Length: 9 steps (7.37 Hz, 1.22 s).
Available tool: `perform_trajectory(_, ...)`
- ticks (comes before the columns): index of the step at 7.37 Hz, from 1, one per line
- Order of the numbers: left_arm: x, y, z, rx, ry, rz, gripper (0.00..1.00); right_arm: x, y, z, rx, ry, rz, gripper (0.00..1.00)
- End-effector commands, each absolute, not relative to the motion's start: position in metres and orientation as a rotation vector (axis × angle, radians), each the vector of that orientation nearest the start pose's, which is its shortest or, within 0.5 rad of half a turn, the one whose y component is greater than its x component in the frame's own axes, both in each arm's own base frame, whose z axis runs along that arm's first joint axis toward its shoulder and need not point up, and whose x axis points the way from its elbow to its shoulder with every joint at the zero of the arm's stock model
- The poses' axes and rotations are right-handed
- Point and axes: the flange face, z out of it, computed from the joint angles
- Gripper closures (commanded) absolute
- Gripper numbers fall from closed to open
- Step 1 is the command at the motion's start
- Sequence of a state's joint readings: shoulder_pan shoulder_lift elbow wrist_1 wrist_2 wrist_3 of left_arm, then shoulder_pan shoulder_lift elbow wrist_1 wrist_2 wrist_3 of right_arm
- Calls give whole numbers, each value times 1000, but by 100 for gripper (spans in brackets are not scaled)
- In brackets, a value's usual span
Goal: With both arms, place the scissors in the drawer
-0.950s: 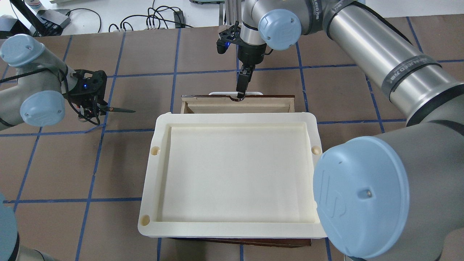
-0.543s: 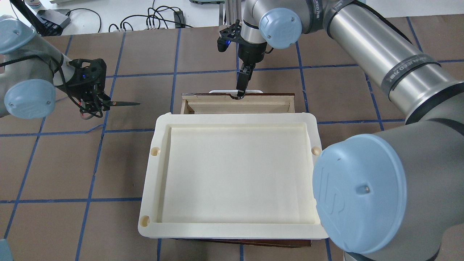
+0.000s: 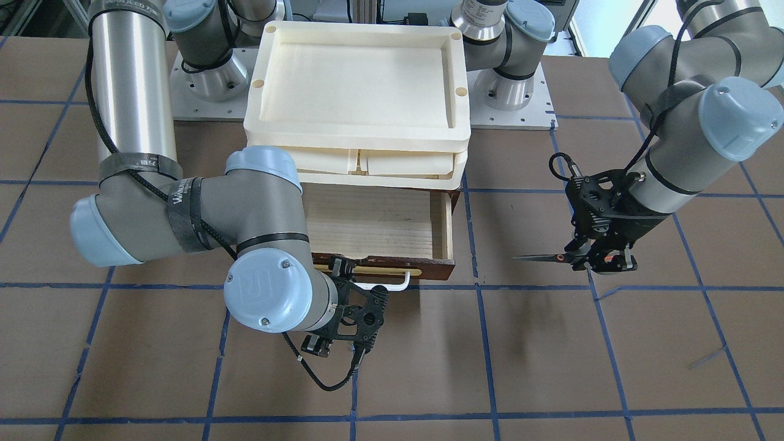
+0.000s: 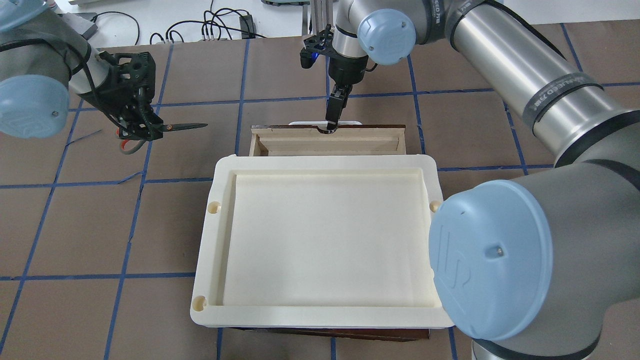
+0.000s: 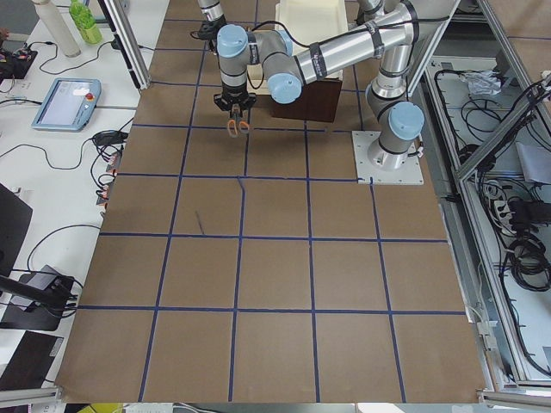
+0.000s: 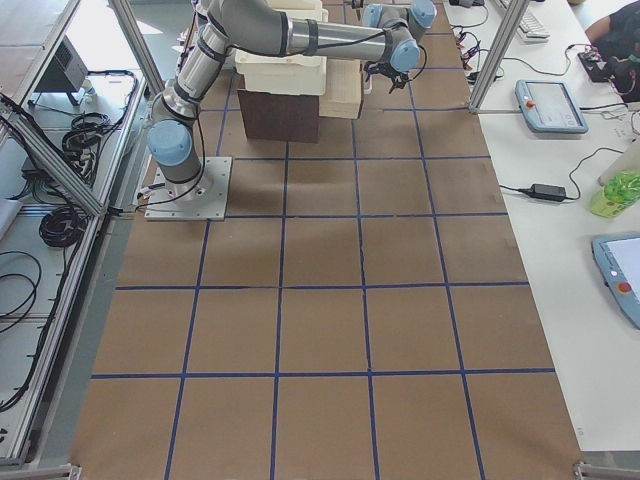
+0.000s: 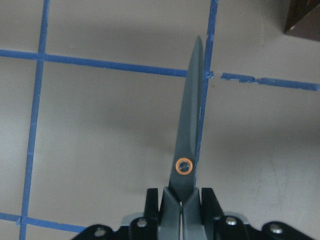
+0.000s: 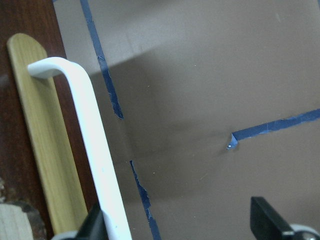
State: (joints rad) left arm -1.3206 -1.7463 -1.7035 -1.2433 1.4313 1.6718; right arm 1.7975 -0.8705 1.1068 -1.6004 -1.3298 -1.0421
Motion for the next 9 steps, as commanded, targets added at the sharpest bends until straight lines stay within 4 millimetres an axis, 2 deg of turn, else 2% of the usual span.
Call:
perform_trajectory(1, -13, -568, 377, 2087, 2423, -203, 91, 317, -681, 279, -1643, 2311, 129, 0)
perform_trajectory(4, -26, -564, 383, 2064, 2454, -192, 91, 313, -691, 282, -1632, 2325, 108, 0)
perform_trajectory(7, -28, -565, 384, 2055, 2461, -198, 91, 314, -694, 278, -1631, 2329, 101, 0)
perform_trajectory(9, -31, -567, 393, 2053, 2463, -196, 91, 314, -693, 279, -1623, 2333, 101, 0)
